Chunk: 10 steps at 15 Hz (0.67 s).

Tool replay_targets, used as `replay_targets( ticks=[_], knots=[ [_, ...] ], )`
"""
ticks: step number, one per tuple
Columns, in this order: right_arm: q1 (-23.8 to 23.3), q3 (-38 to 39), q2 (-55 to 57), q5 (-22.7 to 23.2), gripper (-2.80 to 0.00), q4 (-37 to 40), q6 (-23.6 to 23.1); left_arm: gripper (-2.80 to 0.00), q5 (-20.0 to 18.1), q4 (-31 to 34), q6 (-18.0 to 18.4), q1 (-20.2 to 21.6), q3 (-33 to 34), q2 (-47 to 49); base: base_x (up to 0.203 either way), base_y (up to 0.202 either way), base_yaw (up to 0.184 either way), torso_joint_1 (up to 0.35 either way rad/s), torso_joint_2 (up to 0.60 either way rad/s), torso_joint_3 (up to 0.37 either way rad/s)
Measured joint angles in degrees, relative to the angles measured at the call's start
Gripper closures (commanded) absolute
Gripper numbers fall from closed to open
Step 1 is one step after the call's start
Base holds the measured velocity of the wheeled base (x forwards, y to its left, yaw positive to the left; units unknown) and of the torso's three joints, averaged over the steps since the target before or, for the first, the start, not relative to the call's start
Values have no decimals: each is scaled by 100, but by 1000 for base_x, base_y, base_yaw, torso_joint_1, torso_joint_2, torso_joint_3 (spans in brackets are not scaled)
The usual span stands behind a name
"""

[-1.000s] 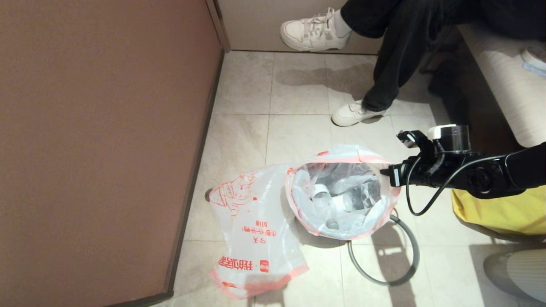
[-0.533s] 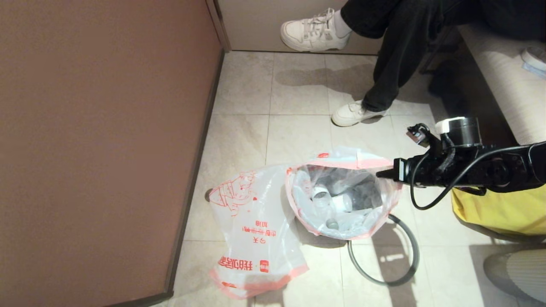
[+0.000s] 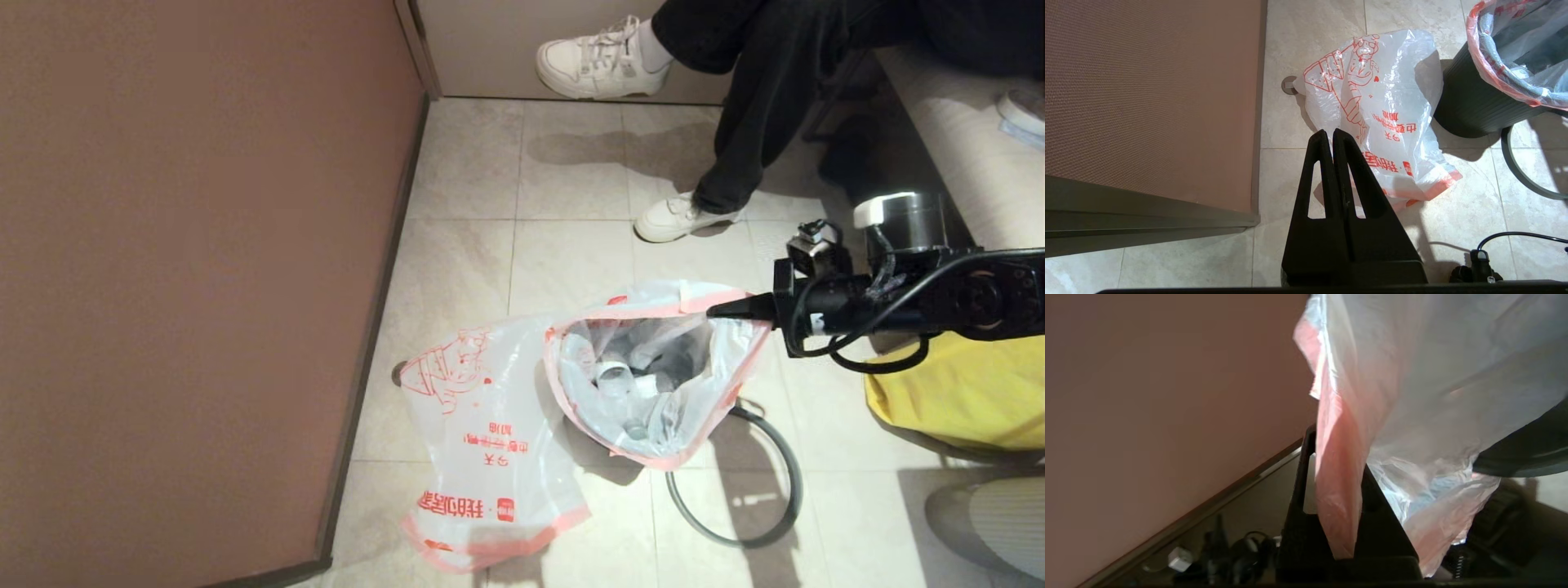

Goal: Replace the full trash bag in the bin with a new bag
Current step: Place the trash bag on the floor

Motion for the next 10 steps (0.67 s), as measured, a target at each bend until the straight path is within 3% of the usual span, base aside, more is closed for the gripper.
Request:
replay_targets(
  ticks=[5, 10],
  knots=[
    [397, -5, -399, 89, 0, 5, 291, 0, -1, 0, 0, 0, 0, 0, 0, 0, 0, 0, 0, 0],
    [617, -392, -796, 104, 0, -13, 1234, 0, 0, 0, -2, 0, 0, 0, 0, 0, 0, 0, 0, 0]
  ],
)
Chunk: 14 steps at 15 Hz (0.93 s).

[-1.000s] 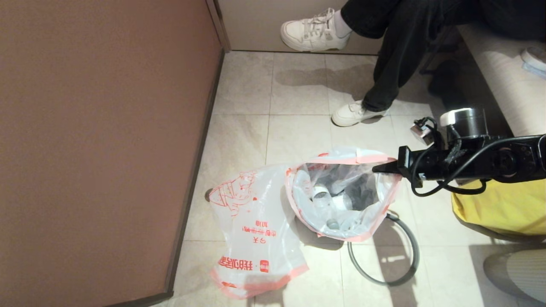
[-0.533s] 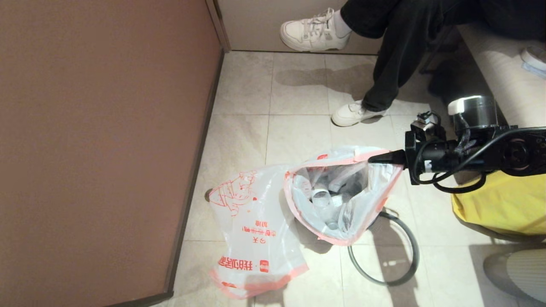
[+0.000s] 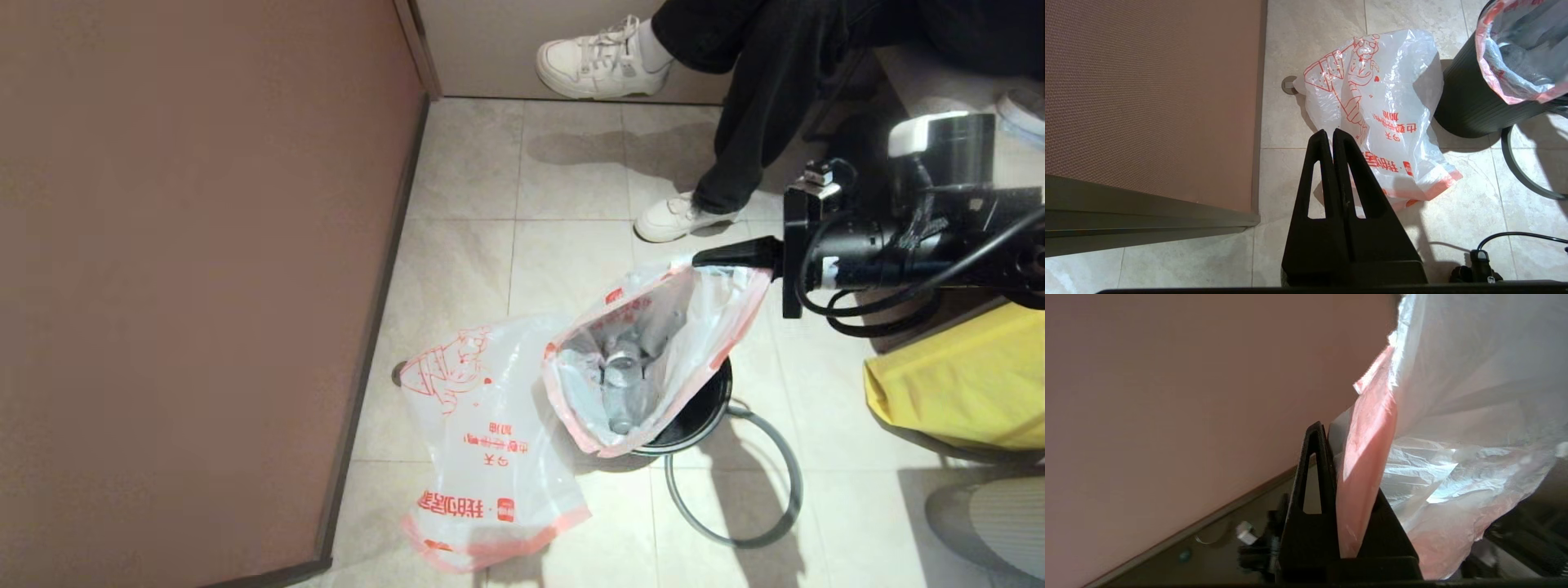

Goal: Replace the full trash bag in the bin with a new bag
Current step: Place the trash bag on the floor

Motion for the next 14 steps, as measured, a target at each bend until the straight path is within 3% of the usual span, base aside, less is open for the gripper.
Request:
replay_targets(
  ticks=[9, 14],
  knots=[
    [552, -675, -769, 114, 0, 5, 1039, 0, 0, 2, 5, 0, 0, 0, 0, 0, 0, 0, 0, 0],
    [617, -1131, -1258, 124, 0, 224, 1163, 0, 0, 2, 2, 0, 0, 0, 0, 0, 0, 0, 0, 0]
  ],
)
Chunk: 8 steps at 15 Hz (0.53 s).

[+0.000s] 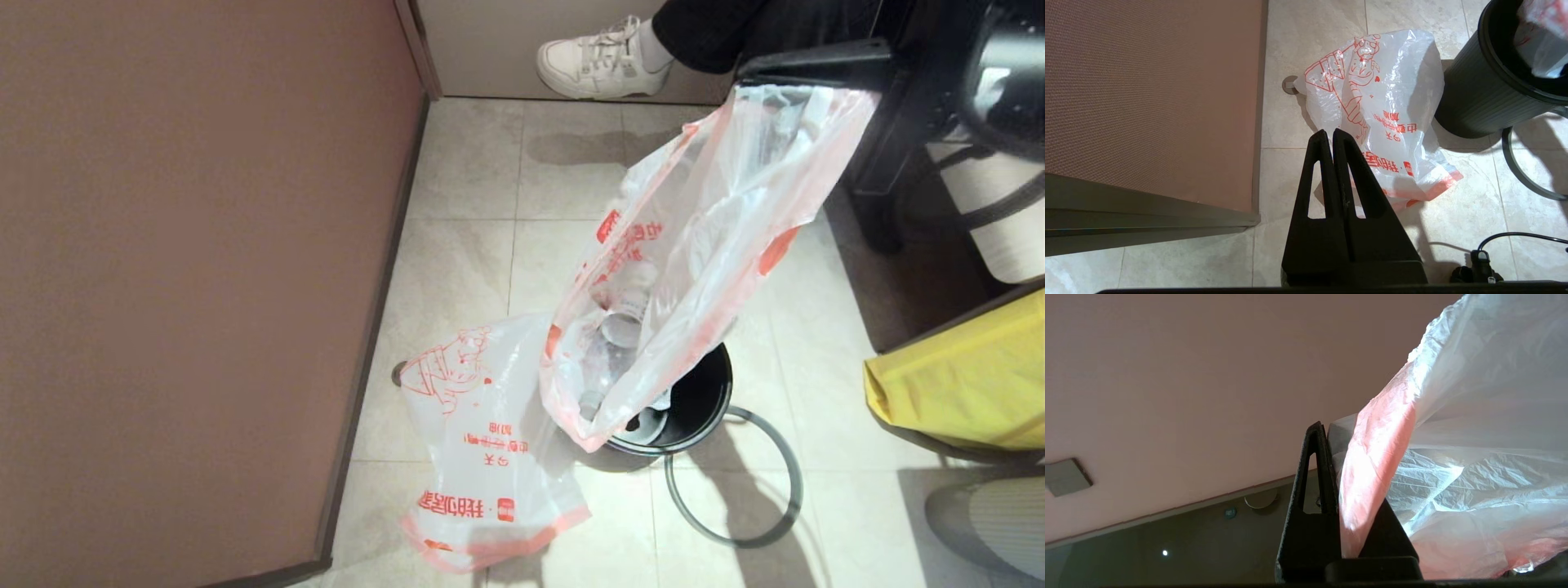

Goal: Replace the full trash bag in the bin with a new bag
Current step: Place the trash bag on the floor

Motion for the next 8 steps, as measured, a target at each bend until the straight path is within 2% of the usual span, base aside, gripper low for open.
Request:
replay_targets(
  ticks=[5, 8],
  knots=[
    [-269, -739, -638, -23, 0, 565, -4, 0, 0, 0, -2, 0, 0, 0, 0, 0, 0, 0, 0, 0],
    [-610, -1074, -1044, -30, 0, 905, -11, 0, 0, -2, -2, 0, 0, 0, 0, 0, 0, 0, 0, 0]
  ],
)
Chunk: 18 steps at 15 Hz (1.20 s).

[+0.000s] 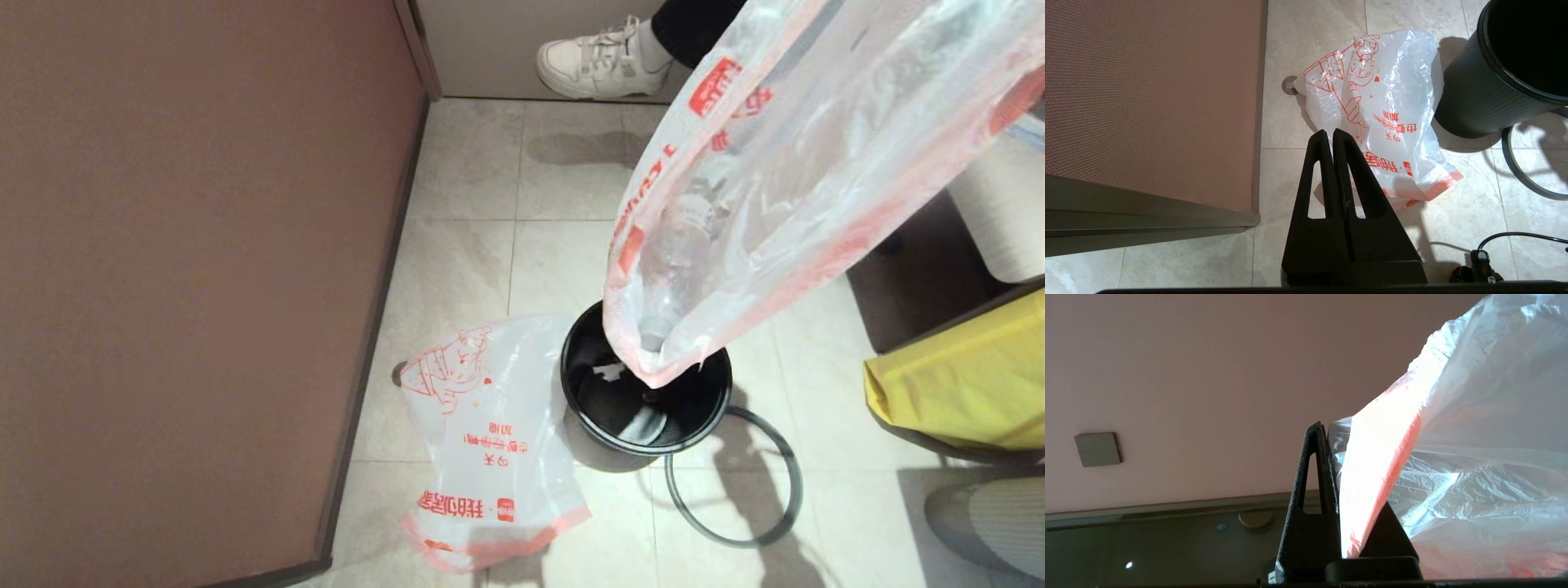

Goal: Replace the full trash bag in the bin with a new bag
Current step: Place the trash bag on the floor

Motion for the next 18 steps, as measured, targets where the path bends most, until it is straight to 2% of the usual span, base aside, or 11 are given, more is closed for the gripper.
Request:
replay_targets(
  ticks=[3, 5, 10, 13, 18],
  knots=[
    [-717, -66, -277, 0, 0, 89, 0, 0, -1, 0, 2, 0, 0, 0, 0, 0, 0, 0, 0, 0],
    [-1378, -71, -355, 13, 0, 137, -4, 0, 0, 2, 2, 0, 0, 0, 0, 0, 0, 0, 0, 0],
    [-2784, -57, -109, 220, 0, 160, -164, 0, 0, 0, 0, 0, 0, 0, 0, 0, 0, 0, 0, 0],
    [-3112, 134, 302, 245, 0, 247, -674, 0, 0, 2, 2, 0, 0, 0, 0, 0, 0, 0, 0, 0],
    [-3211, 502, 1300, 361, 0, 232, -1615, 0, 0, 0, 0, 0, 0, 0, 0, 0, 0, 0, 0, 0]
  ],
)
